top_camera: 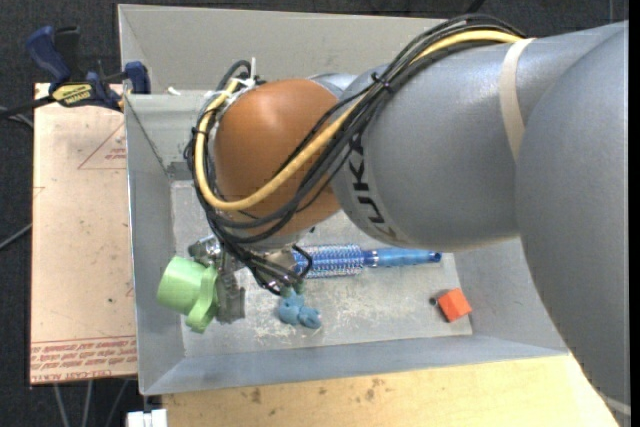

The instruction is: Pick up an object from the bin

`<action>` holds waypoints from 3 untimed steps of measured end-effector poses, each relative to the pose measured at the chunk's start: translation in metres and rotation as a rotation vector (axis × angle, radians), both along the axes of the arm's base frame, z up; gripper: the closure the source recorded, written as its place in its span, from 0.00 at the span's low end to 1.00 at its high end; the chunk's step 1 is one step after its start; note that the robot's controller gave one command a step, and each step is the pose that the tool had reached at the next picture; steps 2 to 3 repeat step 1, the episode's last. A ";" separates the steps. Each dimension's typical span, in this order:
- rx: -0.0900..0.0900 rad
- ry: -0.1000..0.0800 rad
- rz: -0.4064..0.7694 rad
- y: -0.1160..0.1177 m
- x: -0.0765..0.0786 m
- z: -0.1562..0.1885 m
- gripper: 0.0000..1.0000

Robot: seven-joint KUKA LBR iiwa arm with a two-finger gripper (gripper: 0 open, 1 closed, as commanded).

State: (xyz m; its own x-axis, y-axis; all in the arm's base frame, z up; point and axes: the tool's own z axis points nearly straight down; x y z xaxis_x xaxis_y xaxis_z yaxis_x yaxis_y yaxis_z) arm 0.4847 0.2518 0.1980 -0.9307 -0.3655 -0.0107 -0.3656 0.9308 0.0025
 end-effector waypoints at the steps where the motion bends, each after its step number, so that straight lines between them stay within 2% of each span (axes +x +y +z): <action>1: -0.001 -0.002 -0.103 -0.028 0.029 0.093 1.00; 3: -0.001 -0.002 -0.103 -0.028 0.029 0.093 1.00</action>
Offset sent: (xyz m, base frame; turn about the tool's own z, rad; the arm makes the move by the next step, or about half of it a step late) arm 0.0263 -0.0277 0.0883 0.1014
